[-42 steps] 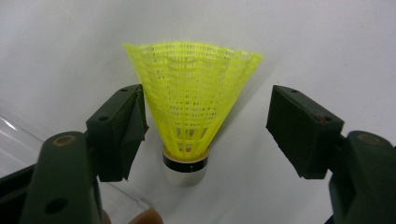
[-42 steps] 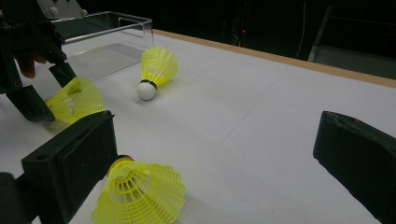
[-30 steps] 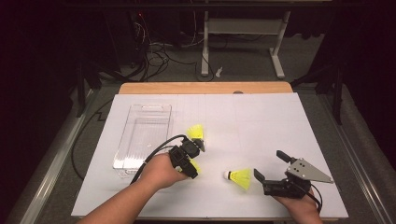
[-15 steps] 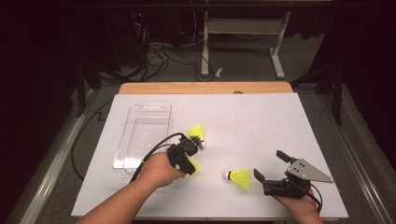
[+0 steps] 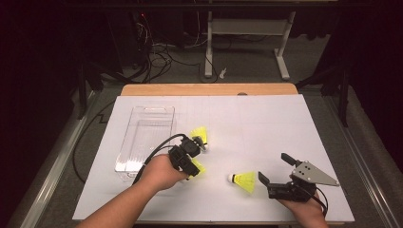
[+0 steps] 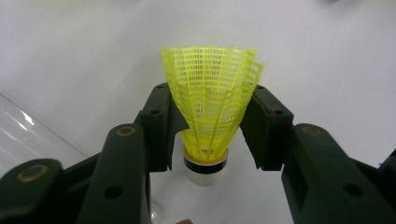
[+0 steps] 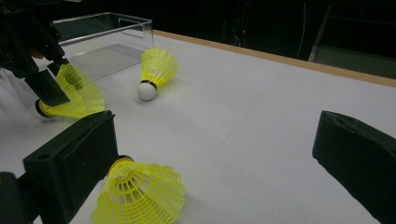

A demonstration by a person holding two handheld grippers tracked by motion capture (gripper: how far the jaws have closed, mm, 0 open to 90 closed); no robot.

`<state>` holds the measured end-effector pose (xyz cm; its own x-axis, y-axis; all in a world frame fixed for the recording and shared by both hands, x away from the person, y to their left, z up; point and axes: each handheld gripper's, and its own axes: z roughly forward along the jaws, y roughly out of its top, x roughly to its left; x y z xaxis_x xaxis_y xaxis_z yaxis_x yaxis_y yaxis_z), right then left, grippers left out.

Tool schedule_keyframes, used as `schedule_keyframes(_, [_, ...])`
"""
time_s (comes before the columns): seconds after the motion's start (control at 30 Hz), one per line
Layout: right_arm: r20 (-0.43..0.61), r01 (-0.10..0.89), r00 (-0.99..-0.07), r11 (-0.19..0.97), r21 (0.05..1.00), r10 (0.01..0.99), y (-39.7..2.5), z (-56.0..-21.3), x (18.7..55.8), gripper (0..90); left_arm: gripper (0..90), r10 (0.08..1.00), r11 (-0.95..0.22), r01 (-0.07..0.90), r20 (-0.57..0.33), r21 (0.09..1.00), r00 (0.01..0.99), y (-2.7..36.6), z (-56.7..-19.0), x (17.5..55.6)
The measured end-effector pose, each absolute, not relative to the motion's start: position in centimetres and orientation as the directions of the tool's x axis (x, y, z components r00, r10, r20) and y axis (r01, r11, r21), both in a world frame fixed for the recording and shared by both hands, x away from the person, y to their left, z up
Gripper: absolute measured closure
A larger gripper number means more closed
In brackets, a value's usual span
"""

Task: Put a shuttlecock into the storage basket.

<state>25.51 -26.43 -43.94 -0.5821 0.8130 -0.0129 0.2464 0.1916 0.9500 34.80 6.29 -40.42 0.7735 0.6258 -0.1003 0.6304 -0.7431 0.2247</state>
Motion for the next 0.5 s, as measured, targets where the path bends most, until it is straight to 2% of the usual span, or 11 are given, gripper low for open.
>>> schedule_keyframes(0.5, [-0.012,0.245,-0.581,0.189,0.951,0.814,-26.48,-43.89,25.48,0.5,58.4,0.630,-0.727,0.638,-0.125,0.253,0.767,6.97,-39.52,34.85])
